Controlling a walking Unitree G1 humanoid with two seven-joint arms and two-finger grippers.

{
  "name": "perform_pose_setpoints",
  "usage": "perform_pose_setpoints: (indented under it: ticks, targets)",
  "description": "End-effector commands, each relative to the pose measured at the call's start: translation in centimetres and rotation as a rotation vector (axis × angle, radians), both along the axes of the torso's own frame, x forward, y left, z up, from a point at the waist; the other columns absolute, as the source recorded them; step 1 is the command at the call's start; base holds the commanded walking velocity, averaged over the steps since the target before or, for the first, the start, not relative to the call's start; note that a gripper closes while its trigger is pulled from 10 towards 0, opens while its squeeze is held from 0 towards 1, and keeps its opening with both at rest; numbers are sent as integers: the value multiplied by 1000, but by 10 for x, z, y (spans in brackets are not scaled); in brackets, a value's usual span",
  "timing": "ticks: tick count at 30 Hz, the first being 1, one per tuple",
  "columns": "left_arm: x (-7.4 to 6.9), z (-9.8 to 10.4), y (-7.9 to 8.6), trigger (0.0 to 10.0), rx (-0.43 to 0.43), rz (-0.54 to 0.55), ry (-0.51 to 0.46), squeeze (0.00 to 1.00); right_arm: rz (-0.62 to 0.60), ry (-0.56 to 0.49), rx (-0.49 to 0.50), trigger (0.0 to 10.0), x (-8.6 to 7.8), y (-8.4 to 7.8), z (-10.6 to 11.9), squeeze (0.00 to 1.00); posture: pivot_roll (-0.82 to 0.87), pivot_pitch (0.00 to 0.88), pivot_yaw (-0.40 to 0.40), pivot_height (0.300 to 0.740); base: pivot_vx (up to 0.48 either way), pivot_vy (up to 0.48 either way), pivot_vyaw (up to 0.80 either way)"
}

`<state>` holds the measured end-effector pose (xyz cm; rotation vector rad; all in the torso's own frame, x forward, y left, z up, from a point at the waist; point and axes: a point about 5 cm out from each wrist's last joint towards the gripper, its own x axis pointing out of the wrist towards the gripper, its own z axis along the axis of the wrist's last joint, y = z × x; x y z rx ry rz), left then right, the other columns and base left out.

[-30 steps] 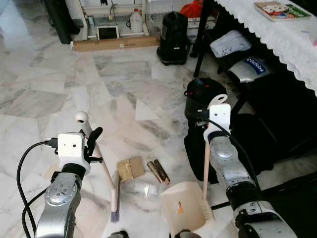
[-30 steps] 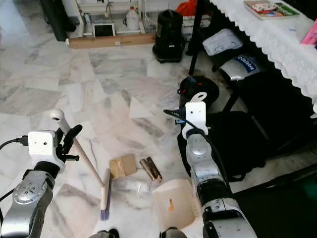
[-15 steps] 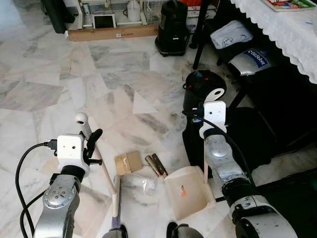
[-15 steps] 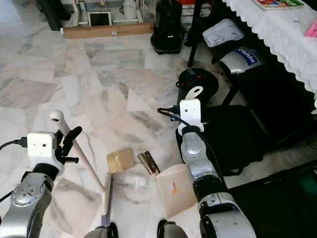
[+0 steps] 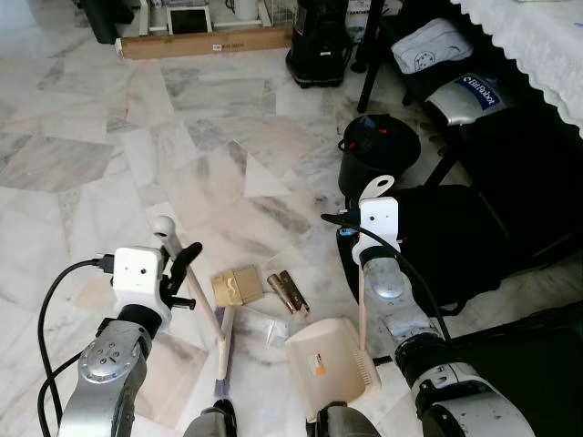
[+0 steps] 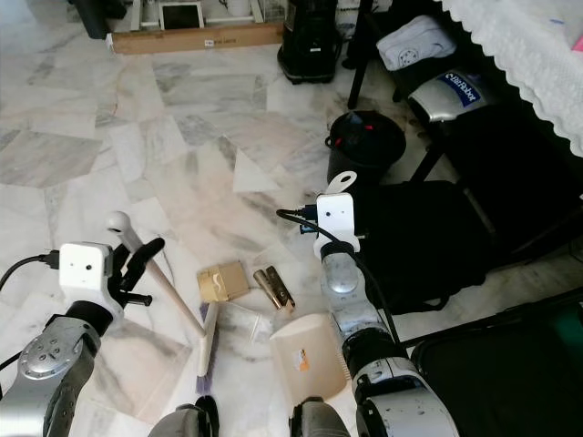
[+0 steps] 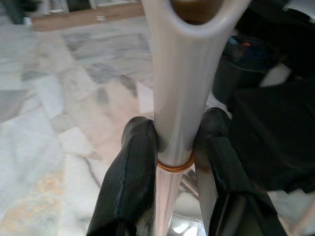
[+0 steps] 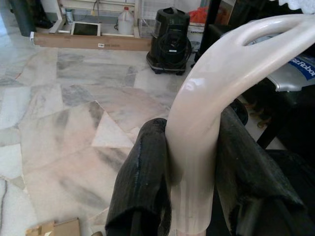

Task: Sweep floor

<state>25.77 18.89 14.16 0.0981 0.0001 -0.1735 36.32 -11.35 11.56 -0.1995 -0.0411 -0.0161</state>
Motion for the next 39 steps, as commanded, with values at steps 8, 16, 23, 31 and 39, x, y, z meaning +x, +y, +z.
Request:
perform_pose_setpoints:
  ticks: [8, 16, 23, 31, 39]
  targets:
    - [4, 0, -16, 10000, -41, -159, 68, 0, -2, 25, -13, 10000, -4, -1, -9, 0, -3, 353, -60, 740, 0, 0, 0]
    - [7, 5, -23, 10000, -54, -240, 84, 0, -6, 15, -14, 10000, -2, -1, -6, 0, -2, 346, -60, 740, 0, 0, 0]
    - [7, 16, -29, 10000, -84, -300, 73, 0, -7, 13, -17, 10000, -1, 0, -5, 0, 4, 337, -61, 740, 0, 0, 0]
    - [5, 25, -29, 10000, -39, -329, 47, 0, -8, 13, -20, 10000, 1, 1, -3, 0, 7, 329, -61, 740, 0, 0, 0]
    - [-10, 37, -44, 10000, -29, -470, 55, 0, -47, 13, -39, 10000, 3, -4, -2, 0, 14, 324, -61, 740, 0, 0, 0]
